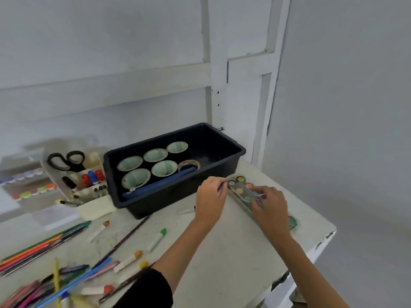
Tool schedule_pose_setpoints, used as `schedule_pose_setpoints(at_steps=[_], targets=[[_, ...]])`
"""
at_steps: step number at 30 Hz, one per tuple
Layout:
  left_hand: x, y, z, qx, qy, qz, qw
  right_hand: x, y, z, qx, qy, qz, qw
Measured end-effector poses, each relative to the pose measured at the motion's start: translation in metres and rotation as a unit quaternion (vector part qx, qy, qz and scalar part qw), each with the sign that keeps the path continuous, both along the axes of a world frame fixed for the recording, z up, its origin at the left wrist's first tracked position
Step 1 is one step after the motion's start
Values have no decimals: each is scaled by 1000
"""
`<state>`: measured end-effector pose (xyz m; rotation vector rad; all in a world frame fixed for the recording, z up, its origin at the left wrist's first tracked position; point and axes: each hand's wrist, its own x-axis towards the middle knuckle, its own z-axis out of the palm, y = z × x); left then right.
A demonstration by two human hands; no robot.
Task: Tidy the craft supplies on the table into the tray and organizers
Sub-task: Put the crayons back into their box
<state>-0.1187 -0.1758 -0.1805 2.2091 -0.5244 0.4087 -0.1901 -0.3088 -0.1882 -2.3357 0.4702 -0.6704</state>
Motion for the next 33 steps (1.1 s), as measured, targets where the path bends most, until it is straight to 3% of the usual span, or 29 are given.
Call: schedule_pose_setpoints(at_steps=[7, 16, 25, 30, 33], targets=[[-45, 122, 11, -83, 34, 162, 983, 13, 124, 18, 77, -67, 256, 961], [-119, 265, 8, -161, 71, 346, 921, -10, 273, 5, 149, 25, 467, 871], [-184, 367, -5, -202, 83, 460, 860, -40, 383, -6, 153, 101, 568, 803], [-200, 438, -3, -300, 64, 534, 788, -29, 458, 1, 161, 142, 595, 775], [-195, 481, 5, -356, 77, 569, 737, -2, 510, 7, 155, 141, 584, 784]])
